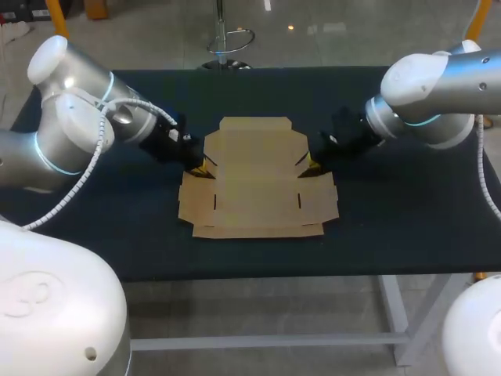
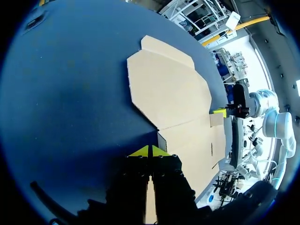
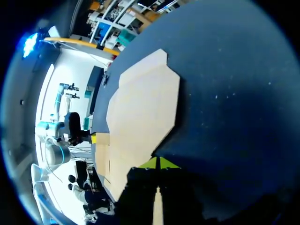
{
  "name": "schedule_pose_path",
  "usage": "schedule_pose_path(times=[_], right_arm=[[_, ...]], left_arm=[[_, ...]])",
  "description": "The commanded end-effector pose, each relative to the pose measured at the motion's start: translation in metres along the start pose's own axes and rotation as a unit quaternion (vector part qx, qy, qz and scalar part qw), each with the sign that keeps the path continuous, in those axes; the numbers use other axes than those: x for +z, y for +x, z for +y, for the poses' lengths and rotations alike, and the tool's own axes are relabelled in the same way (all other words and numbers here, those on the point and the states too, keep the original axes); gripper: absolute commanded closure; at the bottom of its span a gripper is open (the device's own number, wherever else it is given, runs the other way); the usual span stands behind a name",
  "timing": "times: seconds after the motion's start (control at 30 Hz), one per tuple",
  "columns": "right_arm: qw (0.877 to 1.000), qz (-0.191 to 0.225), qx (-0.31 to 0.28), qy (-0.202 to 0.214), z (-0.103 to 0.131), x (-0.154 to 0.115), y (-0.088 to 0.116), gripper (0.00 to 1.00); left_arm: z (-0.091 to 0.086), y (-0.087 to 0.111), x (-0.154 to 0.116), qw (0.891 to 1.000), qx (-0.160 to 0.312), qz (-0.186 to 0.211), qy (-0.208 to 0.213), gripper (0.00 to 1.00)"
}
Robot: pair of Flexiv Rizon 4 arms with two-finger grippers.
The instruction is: Assemble the packaging by folding the flat box into shape, placing the metal phone stand inside, and closing the box properly
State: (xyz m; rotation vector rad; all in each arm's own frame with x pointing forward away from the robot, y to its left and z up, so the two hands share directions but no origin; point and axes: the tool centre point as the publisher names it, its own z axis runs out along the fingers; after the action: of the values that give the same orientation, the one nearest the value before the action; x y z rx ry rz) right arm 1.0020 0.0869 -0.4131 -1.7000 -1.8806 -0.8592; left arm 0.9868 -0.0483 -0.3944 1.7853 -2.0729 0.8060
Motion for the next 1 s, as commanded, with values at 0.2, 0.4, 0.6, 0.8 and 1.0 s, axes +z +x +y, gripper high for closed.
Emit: schedule_pose_path(times=[0.2,0.4,0.6,0.8,1.0], right_arm=[[0.999,-0.034,0.001,-0.017,-0.005,-0.001,0.012,1.00],[0.998,-0.056,0.002,-0.026,-0.005,0.000,0.017,1.00],[0.997,-0.068,0.000,-0.031,-0.003,0.000,0.021,1.00],[0.996,-0.086,-0.002,-0.029,-0.001,0.005,0.027,1.00],[0.993,-0.111,0.000,-0.033,0.001,0.009,0.031,1.00]], left_arm=[[-0.002,0.009,0.000,0.998,-0.013,-0.055,0.000,1.00],[-0.002,0.012,0.000,0.998,-0.015,-0.064,0.001,1.00],[-0.003,0.016,0.000,0.997,-0.014,-0.073,0.007,1.00],[-0.003,0.022,0.002,0.997,-0.011,-0.079,0.006,1.00],[-0.003,0.026,0.005,0.996,-0.011,-0.087,0.007,1.00]])
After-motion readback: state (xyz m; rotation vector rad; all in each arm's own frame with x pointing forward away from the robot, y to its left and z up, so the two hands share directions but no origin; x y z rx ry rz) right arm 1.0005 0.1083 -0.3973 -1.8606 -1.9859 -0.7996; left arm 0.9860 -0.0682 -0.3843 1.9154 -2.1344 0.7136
